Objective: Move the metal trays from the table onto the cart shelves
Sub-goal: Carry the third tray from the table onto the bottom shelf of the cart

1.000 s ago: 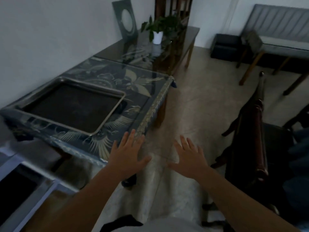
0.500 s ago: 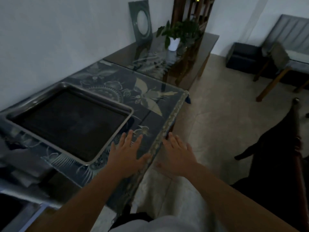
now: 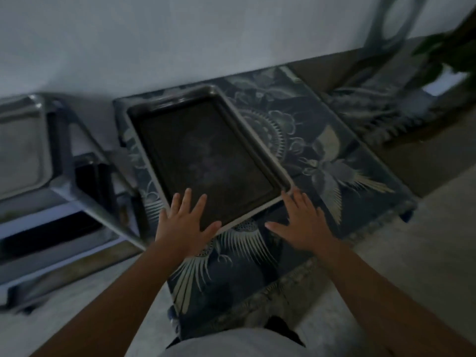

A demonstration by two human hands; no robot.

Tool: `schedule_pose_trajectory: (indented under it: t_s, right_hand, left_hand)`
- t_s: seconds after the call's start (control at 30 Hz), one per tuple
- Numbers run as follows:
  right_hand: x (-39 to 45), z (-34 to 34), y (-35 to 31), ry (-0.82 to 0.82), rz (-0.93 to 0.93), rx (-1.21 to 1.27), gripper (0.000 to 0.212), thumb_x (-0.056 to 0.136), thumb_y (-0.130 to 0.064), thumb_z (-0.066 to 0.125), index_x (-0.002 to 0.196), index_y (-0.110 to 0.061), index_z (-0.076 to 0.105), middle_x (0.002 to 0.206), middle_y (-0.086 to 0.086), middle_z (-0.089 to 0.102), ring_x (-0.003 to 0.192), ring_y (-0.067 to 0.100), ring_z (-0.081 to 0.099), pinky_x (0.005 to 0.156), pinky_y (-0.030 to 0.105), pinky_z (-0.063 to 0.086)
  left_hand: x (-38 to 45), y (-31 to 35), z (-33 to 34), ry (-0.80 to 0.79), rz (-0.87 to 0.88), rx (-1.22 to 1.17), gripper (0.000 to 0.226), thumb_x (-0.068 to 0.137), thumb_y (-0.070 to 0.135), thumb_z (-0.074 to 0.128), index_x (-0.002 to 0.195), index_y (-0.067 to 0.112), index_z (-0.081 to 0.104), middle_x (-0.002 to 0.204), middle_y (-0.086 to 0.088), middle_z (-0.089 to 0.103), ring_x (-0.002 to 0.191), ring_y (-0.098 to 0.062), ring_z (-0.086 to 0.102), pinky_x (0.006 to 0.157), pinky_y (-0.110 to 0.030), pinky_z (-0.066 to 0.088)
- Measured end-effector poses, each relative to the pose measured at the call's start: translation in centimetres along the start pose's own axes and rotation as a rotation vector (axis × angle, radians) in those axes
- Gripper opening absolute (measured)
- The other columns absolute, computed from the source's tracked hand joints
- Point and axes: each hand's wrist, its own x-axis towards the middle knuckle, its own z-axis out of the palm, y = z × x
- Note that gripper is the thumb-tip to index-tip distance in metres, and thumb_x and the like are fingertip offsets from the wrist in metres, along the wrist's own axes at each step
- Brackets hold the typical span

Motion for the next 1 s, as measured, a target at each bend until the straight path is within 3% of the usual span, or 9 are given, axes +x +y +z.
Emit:
schedule_pose_trajectory:
  t_s: [0.33,0.47,0.57,0.63,0.7,0.8,0.9,1.0]
  right_hand:
    - [15.7,-2.2,3.1,-0.079,-0.268,-0.057,0.11,0.069,-0.092,0.035,0.154,-0.032,0.0,0.165,0.001,-0.005,0.15,0.025,0.004,0.114,0.056,0.021]
    - [20.8,-2.1,4.6,-0.047,-0.256,0.088,0.1,0.083,-0.071,0.053,0.155,-0.026,0.001,0.165,0.006,-0.001,0.149,0.026,0.007,0.117,0.047,0.022]
    - [23.2,-1.6,5.1,-0.026,-0.196,0.247,0.085,0.092,-0.053,0.056,0.154,-0.014,0.014,0.162,0.01,0.013,0.147,0.028,0.016,0.116,0.041,0.02]
    - [24.2,-1.4,5.1,-0.006,-0.158,0.352,0.064,0.095,-0.045,0.055,0.143,-0.006,0.036,0.145,0.015,0.04,0.132,0.034,0.04,0.103,0.039,0.036]
    - [24.9,-1.4,5.1,0.049,-0.102,0.466,0.046,0.096,-0.042,0.053,0.123,-0.004,0.054,0.116,0.012,0.056,0.109,0.032,0.056,0.083,0.033,0.041]
    - [26.0,-1.4,5.1,0.024,0.043,0.666,0.033,0.098,-0.041,0.05,0.108,-0.012,0.062,0.1,0.005,0.062,0.092,0.025,0.059,0.079,0.036,0.046]
    - [26.9,-1.1,5.1,-0.05,0.099,0.793,0.032,0.099,-0.037,0.048,0.095,-0.009,0.062,0.089,0.011,0.061,0.085,0.03,0.059,0.078,0.042,0.049]
    - [27.0,-1.0,4.9,-0.018,0.096,0.804,0.033,0.1,-0.039,0.045,0.091,-0.012,0.061,0.084,0.011,0.06,0.079,0.026,0.058,0.074,0.038,0.047]
  left_hand:
    - [2.2,0.2,2.7,0.045,-0.528,-0.234,0.091,0.086,0.081,0.02,0.159,0.033,-0.007,0.169,-0.003,-0.006,0.154,-0.028,-0.002,0.122,-0.053,0.015]
    - [3.2,0.8,4.1,0.11,-0.678,-0.449,0.089,0.093,0.07,0.038,0.16,0.029,-0.002,0.169,-0.007,-0.003,0.154,-0.03,0.002,0.12,-0.053,0.02]
    - [4.3,0.9,5.0,0.181,-0.762,-0.627,0.086,0.096,0.06,0.048,0.16,0.022,0.005,0.167,-0.011,0.011,0.151,-0.034,0.016,0.118,-0.053,0.027]
    - [5.4,0.8,5.3,0.25,-0.845,-0.766,0.076,0.097,0.052,0.052,0.158,0.018,0.02,0.157,-0.015,0.032,0.141,-0.037,0.037,0.111,-0.052,0.038]
    - [6.3,0.4,5.7,0.353,-0.911,-0.925,0.055,0.099,0.047,0.051,0.143,0.015,0.043,0.134,-0.015,0.056,0.124,-0.037,0.055,0.099,-0.049,0.047]
    - [7.1,-1.2,6.0,0.426,-1.024,-1.165,0.048,0.098,0.054,0.043,0.117,0.014,0.062,0.103,-0.009,0.07,0.098,-0.031,0.066,0.079,-0.043,0.053]
    - [7.3,-2.6,5.9,0.305,-1.04,-1.305,0.054,0.092,0.064,0.046,0.093,0.017,0.071,0.075,-0.002,0.072,0.069,-0.022,0.067,0.059,-0.034,0.051]
    - [7.7,-2.7,5.8,0.303,-1.064,-1.304,0.048,0.094,0.058,0.051,0.085,0.017,0.075,0.069,-0.001,0.073,0.069,-0.021,0.069,0.059,-0.032,0.05]
